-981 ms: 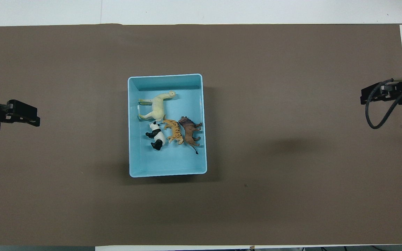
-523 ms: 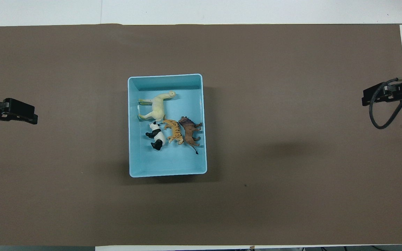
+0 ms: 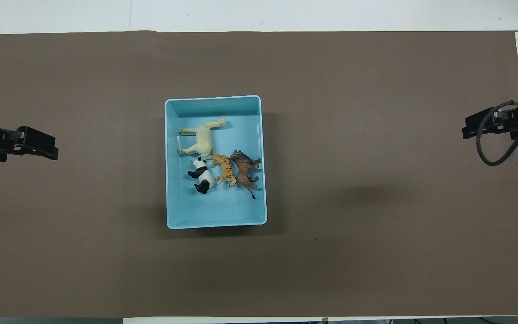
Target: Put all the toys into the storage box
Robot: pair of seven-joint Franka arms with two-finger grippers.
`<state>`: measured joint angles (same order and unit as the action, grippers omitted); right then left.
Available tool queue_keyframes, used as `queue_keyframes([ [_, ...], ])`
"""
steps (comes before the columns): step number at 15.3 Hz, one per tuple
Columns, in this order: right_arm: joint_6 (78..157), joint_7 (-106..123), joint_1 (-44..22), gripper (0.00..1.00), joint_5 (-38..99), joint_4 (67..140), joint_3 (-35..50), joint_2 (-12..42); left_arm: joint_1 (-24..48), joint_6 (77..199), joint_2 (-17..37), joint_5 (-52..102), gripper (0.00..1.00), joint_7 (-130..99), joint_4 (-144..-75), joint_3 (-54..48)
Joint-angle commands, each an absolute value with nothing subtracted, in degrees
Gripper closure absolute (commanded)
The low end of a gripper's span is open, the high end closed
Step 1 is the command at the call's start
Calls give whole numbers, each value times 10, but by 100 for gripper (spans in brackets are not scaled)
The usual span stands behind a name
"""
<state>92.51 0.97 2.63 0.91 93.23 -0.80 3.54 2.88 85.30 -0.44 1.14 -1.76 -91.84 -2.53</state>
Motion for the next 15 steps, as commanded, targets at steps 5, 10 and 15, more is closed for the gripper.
queue_keyframes([
  [5, 921, 19, 33, 0, 15, 928, -4, 35, 34, 859, -11, 9, 0, -15, -928, -21],
  [10, 919, 18, 33, 0, 16, 930, -4, 33, 33, 860, -11, 9, 0, -15, -928, -20],
  [15, 919, 18, 36, 0, 15, 930, -4, 33, 33, 858, -11, 9, 0, -15, -928, -18],
])
